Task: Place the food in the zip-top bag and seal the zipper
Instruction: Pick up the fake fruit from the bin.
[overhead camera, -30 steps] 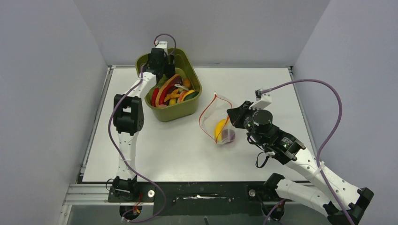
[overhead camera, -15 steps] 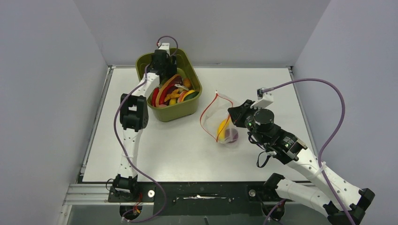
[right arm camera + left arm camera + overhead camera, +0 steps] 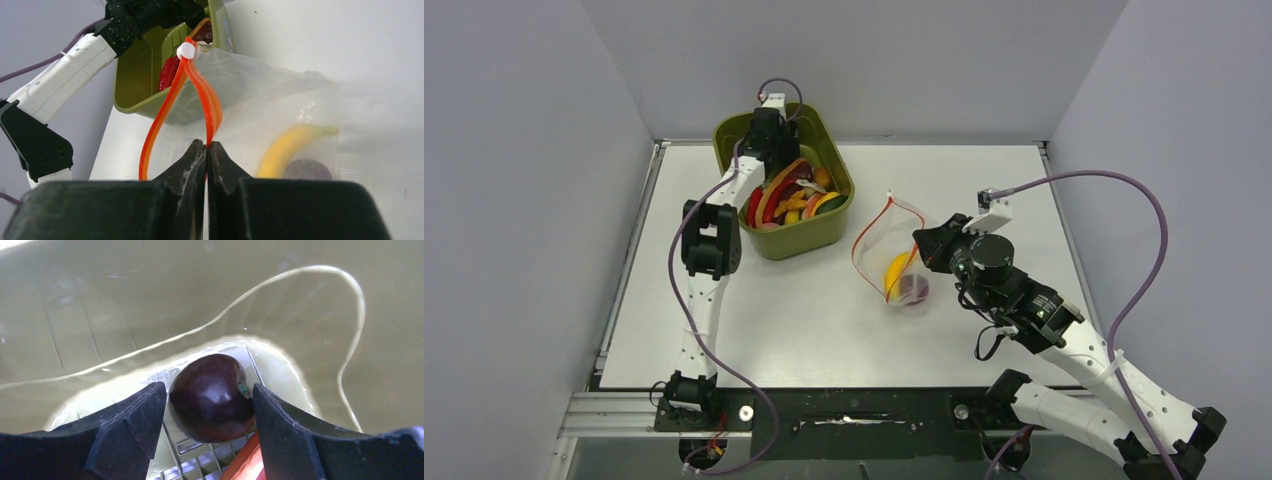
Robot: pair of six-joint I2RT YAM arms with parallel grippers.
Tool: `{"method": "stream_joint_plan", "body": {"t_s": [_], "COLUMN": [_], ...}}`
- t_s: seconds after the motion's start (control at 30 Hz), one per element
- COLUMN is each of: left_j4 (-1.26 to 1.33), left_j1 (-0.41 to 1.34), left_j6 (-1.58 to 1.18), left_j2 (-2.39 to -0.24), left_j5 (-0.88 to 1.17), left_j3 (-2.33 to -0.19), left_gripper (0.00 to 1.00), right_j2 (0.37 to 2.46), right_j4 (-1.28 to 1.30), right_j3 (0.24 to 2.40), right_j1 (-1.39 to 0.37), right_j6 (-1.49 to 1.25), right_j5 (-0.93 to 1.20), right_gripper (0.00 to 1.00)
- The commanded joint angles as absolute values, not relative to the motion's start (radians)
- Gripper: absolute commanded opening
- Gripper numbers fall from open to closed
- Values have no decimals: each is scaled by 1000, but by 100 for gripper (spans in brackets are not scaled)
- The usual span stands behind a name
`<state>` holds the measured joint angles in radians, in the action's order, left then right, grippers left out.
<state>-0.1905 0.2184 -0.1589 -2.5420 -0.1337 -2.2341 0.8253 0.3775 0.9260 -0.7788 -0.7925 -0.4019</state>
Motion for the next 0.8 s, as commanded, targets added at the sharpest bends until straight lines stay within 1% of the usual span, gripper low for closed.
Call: {"method": "stream_joint_plan", "body": {"t_s": [0.0, 0.23, 0.37, 0.63, 0.77], "left_j4": [-163, -172, -175, -205, -202], "left_j1": [199, 195, 195, 195, 194], "left_j6": [-186, -213, -213, -200, -205], "left_j2": [-2553, -2527, -2495, -2430, -2387], "left_j5": [-96, -57, -41, -52, -52], "left_j3": [-2294, -2275, -2256, -2229, -2173], "left_gripper": [61, 49, 44, 39, 38], "right_j2": [798, 791, 787, 781, 791], "right_j4": [338, 342, 337, 326, 324], "right_j3": [956, 953, 950, 931, 931], "right_j1": [-781, -781, -781, -781, -781], "right_j6": [-796, -798, -798, -809, -811], "right_j5": [-434, -430, -431, -422, -419], "right_gripper": [0, 0, 0, 0, 0]}}
